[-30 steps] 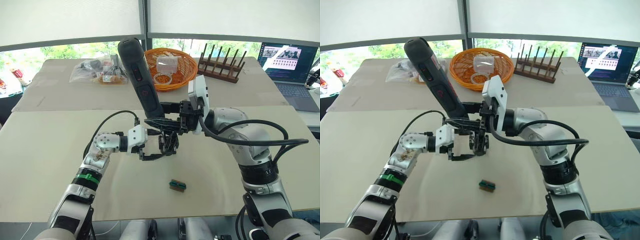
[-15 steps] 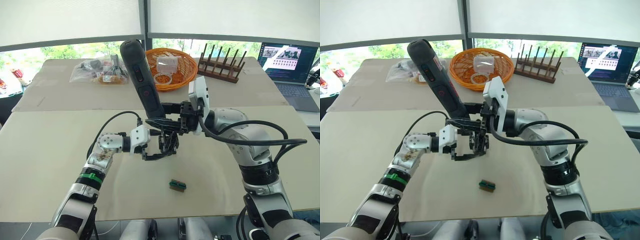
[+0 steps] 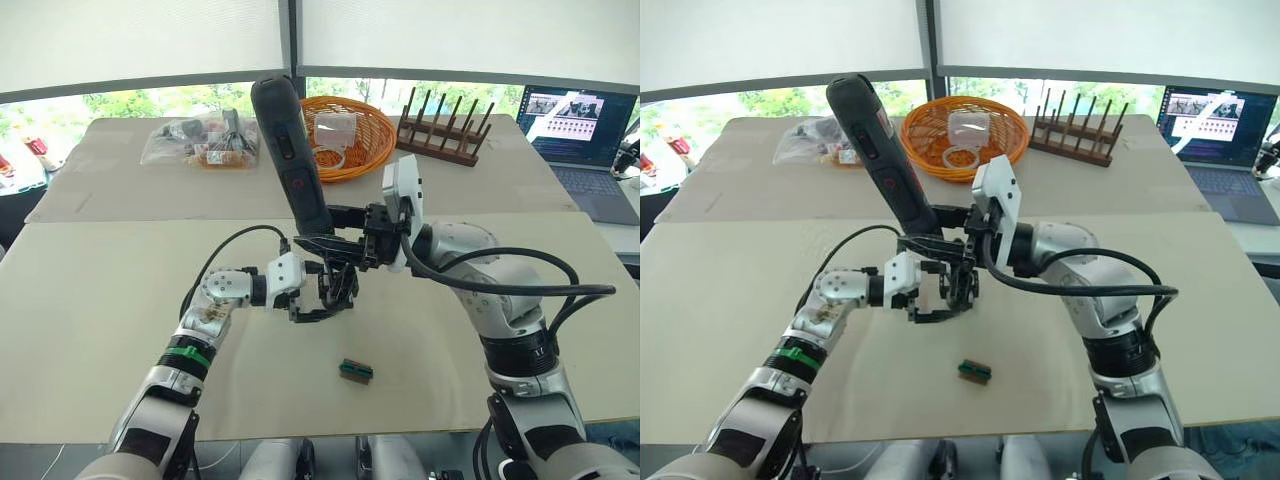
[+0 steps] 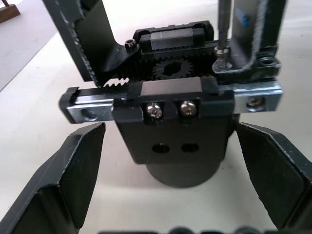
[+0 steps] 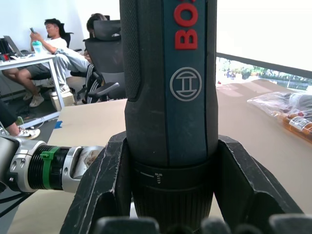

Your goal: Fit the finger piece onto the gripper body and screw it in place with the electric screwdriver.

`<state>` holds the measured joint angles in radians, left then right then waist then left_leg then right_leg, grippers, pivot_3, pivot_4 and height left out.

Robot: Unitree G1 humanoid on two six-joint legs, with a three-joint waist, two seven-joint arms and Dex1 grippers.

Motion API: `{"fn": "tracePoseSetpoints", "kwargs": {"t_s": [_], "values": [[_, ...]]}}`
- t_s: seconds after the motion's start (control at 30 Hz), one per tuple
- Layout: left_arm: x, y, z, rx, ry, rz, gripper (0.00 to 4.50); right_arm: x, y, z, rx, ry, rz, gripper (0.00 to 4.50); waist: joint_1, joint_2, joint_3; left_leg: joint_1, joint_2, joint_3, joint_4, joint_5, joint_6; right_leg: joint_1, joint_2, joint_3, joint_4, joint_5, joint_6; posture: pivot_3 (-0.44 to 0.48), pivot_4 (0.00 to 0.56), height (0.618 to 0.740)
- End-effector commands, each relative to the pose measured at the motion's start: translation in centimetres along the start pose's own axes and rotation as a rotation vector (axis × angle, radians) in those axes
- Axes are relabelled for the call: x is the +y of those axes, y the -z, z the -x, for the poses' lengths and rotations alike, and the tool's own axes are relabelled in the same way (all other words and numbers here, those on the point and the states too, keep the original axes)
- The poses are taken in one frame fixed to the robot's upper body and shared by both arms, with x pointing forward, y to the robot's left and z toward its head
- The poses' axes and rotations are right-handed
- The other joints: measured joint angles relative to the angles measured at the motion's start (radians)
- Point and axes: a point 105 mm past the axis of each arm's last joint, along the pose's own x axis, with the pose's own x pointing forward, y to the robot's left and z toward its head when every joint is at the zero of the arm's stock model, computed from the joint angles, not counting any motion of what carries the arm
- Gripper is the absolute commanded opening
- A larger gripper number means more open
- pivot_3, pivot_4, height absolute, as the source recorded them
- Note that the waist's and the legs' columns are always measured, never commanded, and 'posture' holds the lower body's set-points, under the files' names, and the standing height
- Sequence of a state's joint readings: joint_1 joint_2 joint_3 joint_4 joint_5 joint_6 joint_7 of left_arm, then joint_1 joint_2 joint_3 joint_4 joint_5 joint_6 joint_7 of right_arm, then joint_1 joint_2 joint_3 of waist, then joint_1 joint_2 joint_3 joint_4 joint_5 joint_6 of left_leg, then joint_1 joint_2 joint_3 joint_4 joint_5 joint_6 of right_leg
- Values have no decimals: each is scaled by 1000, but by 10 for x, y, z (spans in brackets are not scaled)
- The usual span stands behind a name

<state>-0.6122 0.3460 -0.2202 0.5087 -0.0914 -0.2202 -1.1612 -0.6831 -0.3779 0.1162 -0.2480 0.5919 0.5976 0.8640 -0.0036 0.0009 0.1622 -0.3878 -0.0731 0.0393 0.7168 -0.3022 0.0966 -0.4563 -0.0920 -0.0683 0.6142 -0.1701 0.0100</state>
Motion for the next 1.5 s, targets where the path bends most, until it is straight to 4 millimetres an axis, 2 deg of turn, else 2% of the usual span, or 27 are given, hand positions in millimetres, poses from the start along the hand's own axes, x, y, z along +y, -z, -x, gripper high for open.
{"fn": "tracePoseSetpoints", "kwargs": {"t_s": [0.03, 0.23, 0.3, 0.4, 0.47, 0.67, 0.9, 1.13, 1.5], "values": [[5, -10, -8, -22, -17, -48, 4500, 1, -15, 5, -61, 23, 56, 1909, 1, 0, 0, 0, 0, 0, 0, 0, 0, 0, 0, 0, 0, 0, 0, 0, 150, 740], [7, -10, -11, -37, -33, -38, 4500, 3, -15, 7, -69, 39, 62, 1909, 2, 0, 0, 0, 0, 0, 0, 0, 0, 0, 0, 0, 0, 0, 0, 0, 150, 740], [7, -10, -11, -39, -29, -35, 3982, 3, -15, 7, -75, 46, 64, 1909, 3, 0, 0, 0, 0, 0, 0, 0, 0, 0, 0, 0, 0, 0, 0, 0, 150, 740], [7, -8, -10, -31, -24, -33, 2788, 3, -17, 9, -105, 60, 59, 1909, 3, 0, 0, 0, 0, 0, 1, 0, 0, 0, 0, 0, 0, 0, 0, 0, 150, 740], [8, -7, -9, -27, -24, -30, 2305, 5, -16, 11, -120, 62, 55, 1909, 4, 0, 0, 0, 0, 0, 1, 0, 0, 0, 0, 1, 0, 0, 0, 0, 150, 740], [11, -6, -8, -15, -24, -28, 2308, 12, 0, 15, -100, 65, 49, 1909, 4, 0, 0, 0, 0, 0, 1, 0, 0, 0, 0, 1, 0, 0, 0, 0, 150, 740], [15, 1, -5, 9, -37, 40, 2308, 11, -4, 16, -138, 76, 90, 1909, 4, 0, 0, 0, 0, 0, 1, 0, 0, 0, 0, 1, 0, 0, 0, 0, 150, 740], [13, -1, -7, -5, -29, 120, 2308, 9, -3, 13, -160, 83, 107, 1909, 4, -1, 0, 0, 0, 0, 2, 0, 0, 0, 0, 2, 0, 0, 0, 0, 150, 740], [10, 1, -5, 9, -22, 153, 2308, -5, 29, 13, -84, 162, 15, 1909, 3, -2, -3, 1, 0, 0, 2, 0, 0, 0, 0, 2, 1, 0, 0, 0, 150, 740]]}}
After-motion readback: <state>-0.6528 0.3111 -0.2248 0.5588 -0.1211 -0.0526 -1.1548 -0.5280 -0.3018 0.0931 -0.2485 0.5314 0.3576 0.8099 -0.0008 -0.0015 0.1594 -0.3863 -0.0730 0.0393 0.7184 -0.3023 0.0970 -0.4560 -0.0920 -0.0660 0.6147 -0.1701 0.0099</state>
